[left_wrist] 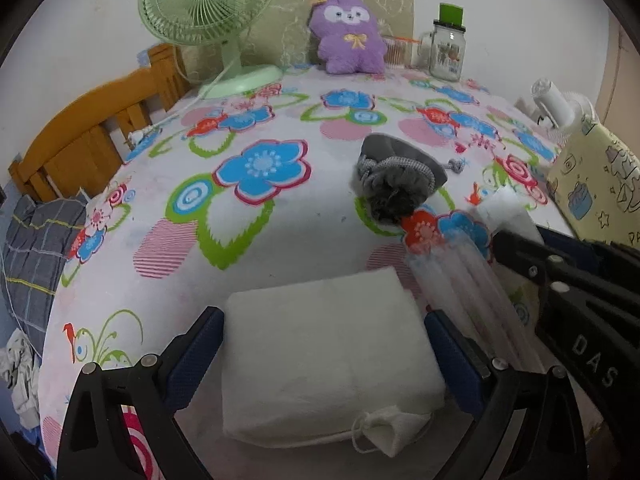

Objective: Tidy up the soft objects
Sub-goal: 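Grasp the white cloth pad with the left tool while the right tool grasps the white roll, then lift the white pad and white roll and carry them over the paper box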

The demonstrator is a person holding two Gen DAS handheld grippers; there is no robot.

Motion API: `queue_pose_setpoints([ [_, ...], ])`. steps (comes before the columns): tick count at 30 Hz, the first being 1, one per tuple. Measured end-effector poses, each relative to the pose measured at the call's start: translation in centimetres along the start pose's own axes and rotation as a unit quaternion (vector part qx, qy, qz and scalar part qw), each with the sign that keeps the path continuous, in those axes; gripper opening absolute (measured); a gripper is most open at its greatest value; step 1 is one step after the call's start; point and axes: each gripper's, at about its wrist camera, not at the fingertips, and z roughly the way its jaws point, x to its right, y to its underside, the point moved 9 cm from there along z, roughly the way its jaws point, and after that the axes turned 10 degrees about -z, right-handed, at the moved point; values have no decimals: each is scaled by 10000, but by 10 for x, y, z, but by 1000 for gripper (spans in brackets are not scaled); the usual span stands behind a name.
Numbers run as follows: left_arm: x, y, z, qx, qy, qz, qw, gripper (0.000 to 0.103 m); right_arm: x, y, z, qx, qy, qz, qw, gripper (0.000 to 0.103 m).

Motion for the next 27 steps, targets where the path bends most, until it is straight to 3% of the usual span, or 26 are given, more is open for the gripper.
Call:
queue_pose_setpoints([
  [2, 2, 0, 0, 6, 31, 3, 10000, 98, 0, 0, 1, -12, 1, -2, 10000, 27],
  [10, 8, 0, -4, 36, 187, 16, 9998, 72, 0, 1, -2, 19, -16, 19, 10000, 27],
  [27, 24, -8, -34, 370, 307, 79, 9988, 68, 10, 2, -38, 349, 23, 107, 9993, 27],
])
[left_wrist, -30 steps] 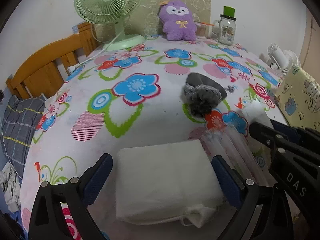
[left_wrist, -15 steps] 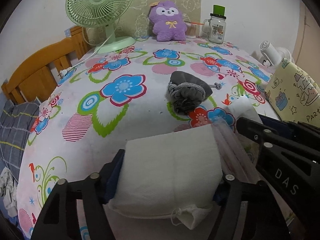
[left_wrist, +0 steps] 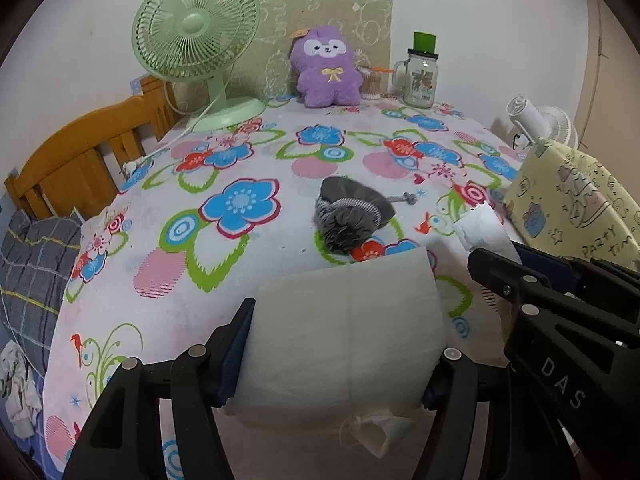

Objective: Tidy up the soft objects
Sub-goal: 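Lift the white pad and white roll and carry them over the paper box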

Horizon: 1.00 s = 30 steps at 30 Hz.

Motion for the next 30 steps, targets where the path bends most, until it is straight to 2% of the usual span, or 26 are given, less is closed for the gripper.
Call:
queue_pose_setpoints([
  [30, 39, -28, -71, 821, 147, 234, 9962, 68, 23, -24, -82, 835, 115, 47, 9964, 27],
])
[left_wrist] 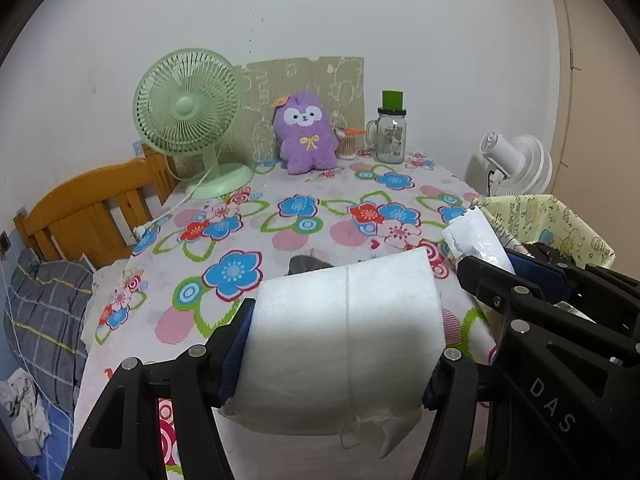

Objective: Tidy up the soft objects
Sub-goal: 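Lift the white pad and white roll and carry them over the paper box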

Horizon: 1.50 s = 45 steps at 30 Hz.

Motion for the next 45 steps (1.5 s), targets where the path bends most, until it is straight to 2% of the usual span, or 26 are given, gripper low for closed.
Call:
queue_pose_setpoints([
  [20, 38, -24, -24, 338, 140, 191, 9992, 68, 37, -17, -35, 322, 177, 130, 9992, 27],
  [45, 113, -43, -16, 404, 509, 518, 9965, 68, 107, -24, -49, 433, 543, 303, 9971, 27],
])
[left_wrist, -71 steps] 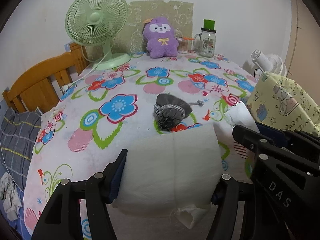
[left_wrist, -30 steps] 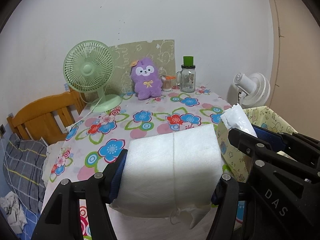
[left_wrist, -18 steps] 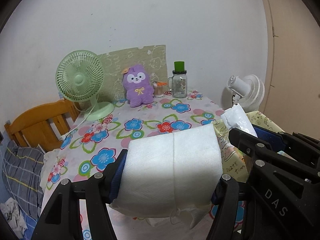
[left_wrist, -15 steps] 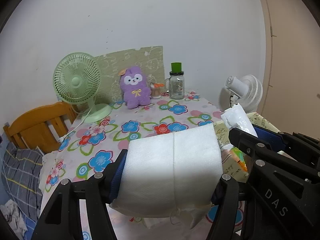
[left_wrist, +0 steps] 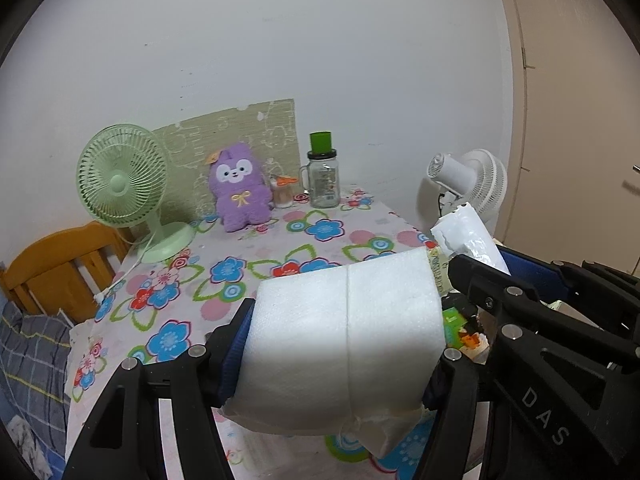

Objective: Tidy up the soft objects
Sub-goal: 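Lift the white pad and white roll and carry them over the paper box, then lower both white items into the paper box and open both tools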

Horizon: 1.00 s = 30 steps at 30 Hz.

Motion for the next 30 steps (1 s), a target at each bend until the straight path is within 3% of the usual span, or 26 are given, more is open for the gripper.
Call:
queue_pose_setpoints([
  [30, 82, 3, 65, -495, 379, 404, 9972, 69, 91, 25, 44, -394, 305, 451, 9977, 27],
])
